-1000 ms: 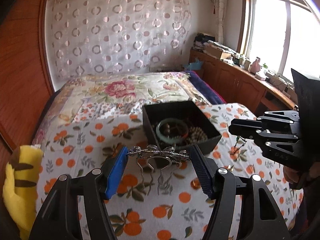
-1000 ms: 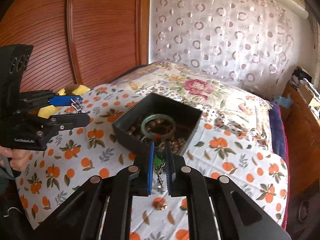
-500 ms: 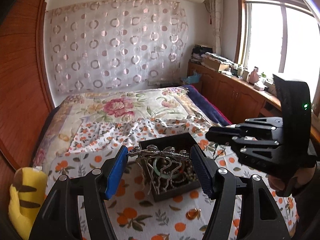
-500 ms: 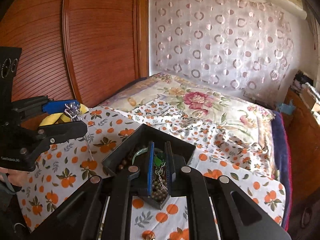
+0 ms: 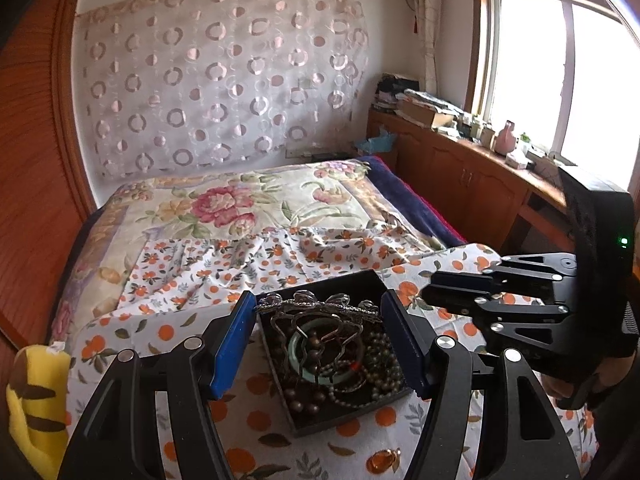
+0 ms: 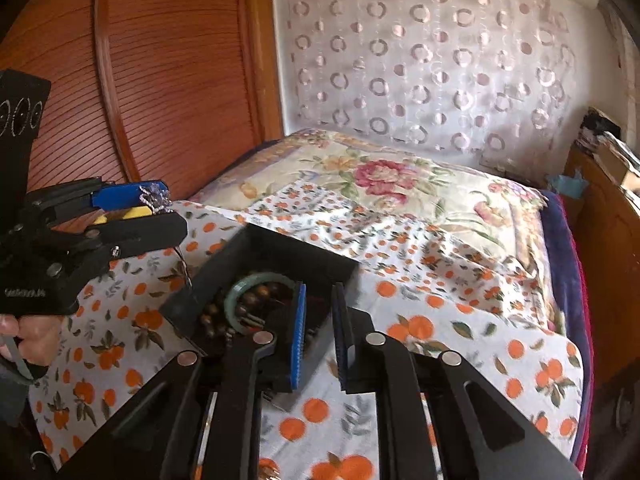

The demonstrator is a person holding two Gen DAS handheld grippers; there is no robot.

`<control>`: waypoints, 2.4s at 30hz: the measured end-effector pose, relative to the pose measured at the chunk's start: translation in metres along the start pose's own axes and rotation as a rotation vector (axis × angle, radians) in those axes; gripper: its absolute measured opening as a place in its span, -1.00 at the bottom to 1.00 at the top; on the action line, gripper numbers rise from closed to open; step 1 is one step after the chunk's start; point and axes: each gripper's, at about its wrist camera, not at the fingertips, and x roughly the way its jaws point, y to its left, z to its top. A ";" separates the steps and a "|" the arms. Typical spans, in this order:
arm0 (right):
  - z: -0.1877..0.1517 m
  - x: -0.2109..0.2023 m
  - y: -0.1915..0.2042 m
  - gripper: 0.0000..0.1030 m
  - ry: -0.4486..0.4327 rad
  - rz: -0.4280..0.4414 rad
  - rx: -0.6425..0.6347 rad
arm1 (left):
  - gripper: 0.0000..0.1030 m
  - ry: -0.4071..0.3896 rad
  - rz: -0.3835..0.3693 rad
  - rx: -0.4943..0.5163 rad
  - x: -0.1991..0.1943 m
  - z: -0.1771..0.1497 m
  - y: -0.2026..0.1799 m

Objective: Organize jewelry
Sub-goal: 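Lower the comb into the black box with the left gripper while the right drops the brooch in, then move the left gripper to the gold ring on the cover and close on it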

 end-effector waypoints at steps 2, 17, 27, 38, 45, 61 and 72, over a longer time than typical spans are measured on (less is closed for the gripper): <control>-0.008 -0.003 -0.005 -0.62 0.001 -0.008 0.013 | 0.20 0.010 -0.005 0.009 0.007 0.000 -0.004; -0.044 -0.013 -0.024 -0.62 0.010 -0.031 0.071 | 0.21 0.114 0.001 0.059 0.059 -0.009 -0.020; -0.068 -0.009 -0.009 -0.60 0.057 -0.031 0.066 | 0.46 0.069 -0.007 0.031 0.031 -0.016 -0.015; -0.102 -0.007 0.031 -0.26 0.139 0.007 -0.011 | 0.46 0.096 -0.033 0.023 -0.010 -0.067 -0.013; -0.109 -0.003 0.048 -0.26 0.181 0.025 -0.069 | 0.46 0.149 -0.037 0.036 -0.014 -0.093 -0.014; -0.114 -0.004 0.049 -0.67 0.184 0.006 -0.097 | 0.20 0.260 -0.094 0.059 0.019 -0.120 -0.034; -0.114 -0.005 0.047 -0.67 0.184 0.010 -0.090 | -0.50 0.249 -0.072 0.110 0.023 -0.121 -0.044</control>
